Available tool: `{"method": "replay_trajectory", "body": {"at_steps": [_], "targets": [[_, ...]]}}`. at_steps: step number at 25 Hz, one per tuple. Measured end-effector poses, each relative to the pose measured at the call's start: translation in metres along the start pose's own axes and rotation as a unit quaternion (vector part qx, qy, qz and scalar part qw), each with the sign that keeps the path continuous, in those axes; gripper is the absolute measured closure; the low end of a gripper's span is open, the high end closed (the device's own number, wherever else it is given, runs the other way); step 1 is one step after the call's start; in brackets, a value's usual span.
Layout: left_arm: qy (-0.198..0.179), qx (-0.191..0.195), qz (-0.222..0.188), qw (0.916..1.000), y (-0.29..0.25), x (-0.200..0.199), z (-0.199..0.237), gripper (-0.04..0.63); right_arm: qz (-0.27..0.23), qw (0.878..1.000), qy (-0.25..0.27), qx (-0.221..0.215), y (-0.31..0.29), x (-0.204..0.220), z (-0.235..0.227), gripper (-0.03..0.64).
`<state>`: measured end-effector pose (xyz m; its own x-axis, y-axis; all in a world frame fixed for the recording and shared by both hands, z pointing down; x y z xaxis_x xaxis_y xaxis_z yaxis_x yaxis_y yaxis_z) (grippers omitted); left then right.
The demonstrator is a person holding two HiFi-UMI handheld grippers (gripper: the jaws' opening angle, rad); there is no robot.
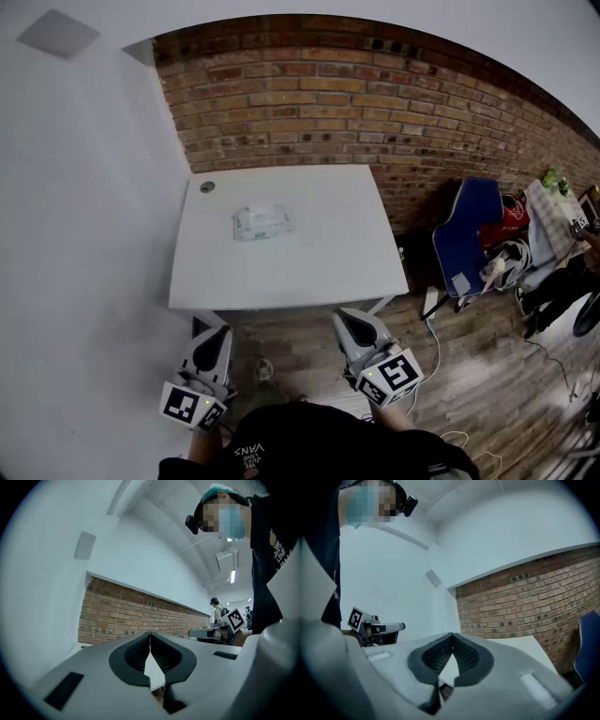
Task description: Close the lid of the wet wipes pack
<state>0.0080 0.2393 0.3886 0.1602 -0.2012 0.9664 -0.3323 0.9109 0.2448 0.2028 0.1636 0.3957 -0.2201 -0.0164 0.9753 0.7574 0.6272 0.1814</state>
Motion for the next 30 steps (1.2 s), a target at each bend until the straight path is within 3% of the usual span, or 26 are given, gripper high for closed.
{"method": "replay_trajectory", "body": {"at_steps": [8, 14, 22, 26, 30], "targets": [[-0.004, 0.007, 0.001, 1.0, -0.01, 0.007, 0.016, 0.597, -0.01, 1.0, 0.003, -0.003, -0.02, 0.002, -0.005, 0.618], [0.035, 0.008, 0.005, 0.9993, -0.023, 0.004, 0.028, 0.597, 0.001, 1.0, 0.002, 0.004, -0.042, 0.009, -0.008, 0.618], [0.035, 0.04, 0.009, 0.9986, -0.045, 0.009, 0.062, 0.597, -0.004, 1.0, 0.004, 0.018, -0.083, 0.016, -0.013, 0.618], [0.008, 0.061, -0.01, 0.998, -0.053, 0.014, 0.091, 0.597, -0.005, 1.0, 0.006, 0.028, -0.106, 0.021, -0.013, 0.618], [0.017, 0.075, -0.01, 0.997, -0.066, 0.016, 0.117, 0.597, -0.008, 0.999, 0.01, 0.042, -0.131, 0.022, -0.014, 0.618]]}}
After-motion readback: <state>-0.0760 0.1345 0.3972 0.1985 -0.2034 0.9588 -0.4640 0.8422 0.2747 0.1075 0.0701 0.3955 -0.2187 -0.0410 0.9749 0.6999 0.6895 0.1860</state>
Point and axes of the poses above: the fingertips, and each gripper's own axes: y backward along the fingers, z to its left, x out of its underside, the point moved 1 cm from there along y, backward along the fingers, and after that the axes turned 13 degrees about -z, right-handed, at the moved point
